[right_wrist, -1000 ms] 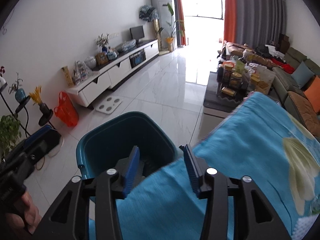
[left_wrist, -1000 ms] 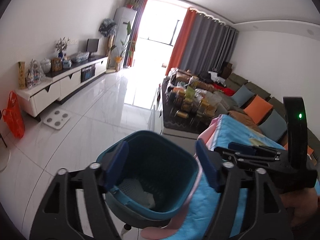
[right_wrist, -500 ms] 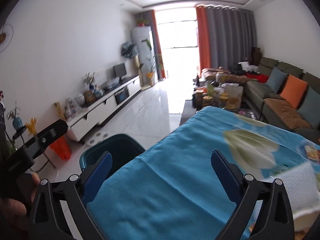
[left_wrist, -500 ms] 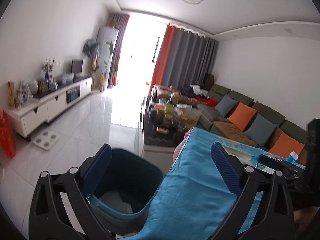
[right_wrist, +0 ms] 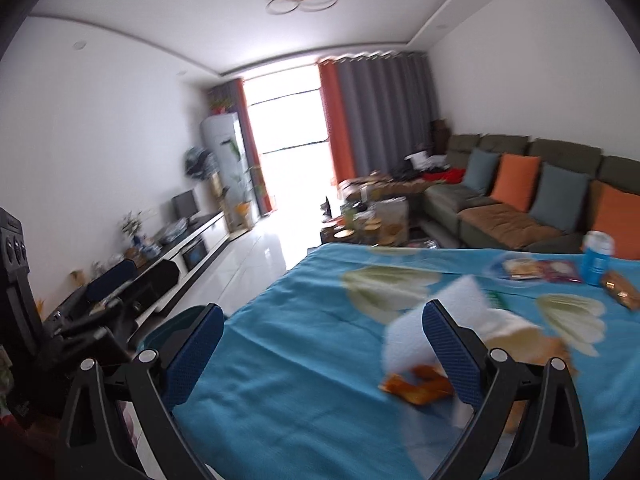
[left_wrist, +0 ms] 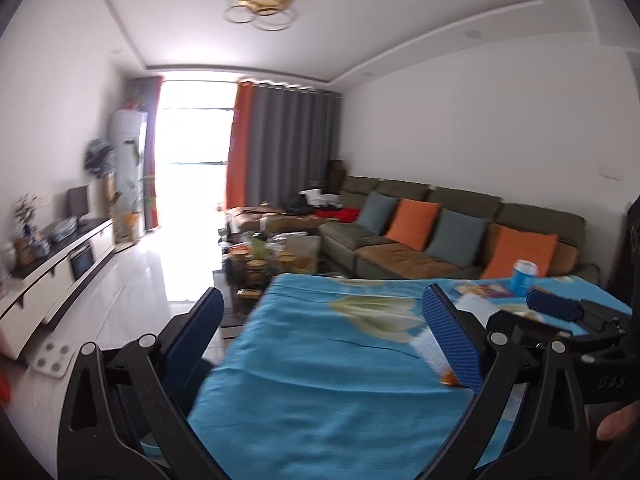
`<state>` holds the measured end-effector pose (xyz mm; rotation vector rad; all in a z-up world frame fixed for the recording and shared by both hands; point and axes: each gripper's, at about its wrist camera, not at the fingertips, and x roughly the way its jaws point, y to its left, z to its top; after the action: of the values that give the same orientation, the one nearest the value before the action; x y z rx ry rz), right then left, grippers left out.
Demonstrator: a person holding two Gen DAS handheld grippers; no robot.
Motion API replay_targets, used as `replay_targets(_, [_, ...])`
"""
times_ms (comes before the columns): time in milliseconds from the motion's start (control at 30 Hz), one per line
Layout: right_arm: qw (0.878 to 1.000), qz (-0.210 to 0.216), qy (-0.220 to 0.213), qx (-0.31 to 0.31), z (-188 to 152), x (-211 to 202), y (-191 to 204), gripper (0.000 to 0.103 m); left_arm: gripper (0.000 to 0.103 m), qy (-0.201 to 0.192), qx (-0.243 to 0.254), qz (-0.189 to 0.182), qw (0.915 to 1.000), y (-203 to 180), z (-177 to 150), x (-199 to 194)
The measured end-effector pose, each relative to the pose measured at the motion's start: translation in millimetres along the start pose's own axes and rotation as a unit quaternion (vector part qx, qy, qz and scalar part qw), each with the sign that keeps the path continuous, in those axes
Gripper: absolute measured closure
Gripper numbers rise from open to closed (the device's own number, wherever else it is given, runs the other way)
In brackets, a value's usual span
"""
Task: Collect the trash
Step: 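Move both tools back over the remaining trash on the table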
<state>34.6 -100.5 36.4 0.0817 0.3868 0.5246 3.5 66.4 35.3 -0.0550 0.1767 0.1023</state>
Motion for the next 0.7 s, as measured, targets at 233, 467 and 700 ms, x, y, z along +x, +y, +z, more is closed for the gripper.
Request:
replay_targets(233, [0.997, -0.063, -0.045, 0.021, -11.4, -39.4, -31.8, 0.007, 0.006, 0.002, 0.019, -0.063, 0.9978, -52.7, -9.2, 1.8])
replay_targets(467, [0.993, -0.096, -0.056, 0.037, -29.4, -62.4, -46.3, 0.007, 0.006, 0.003, 0.031, -0.090, 0.9954, -72.2, -17.0, -2.4])
replay_targets(700, [0.992, -0.102, -0.038, 0.060, -33.0, -57.3, -55.3, 0.009, 0.006, 0.011, 0.033, -0.093, 0.9951, -63.9, -16.5, -0.5])
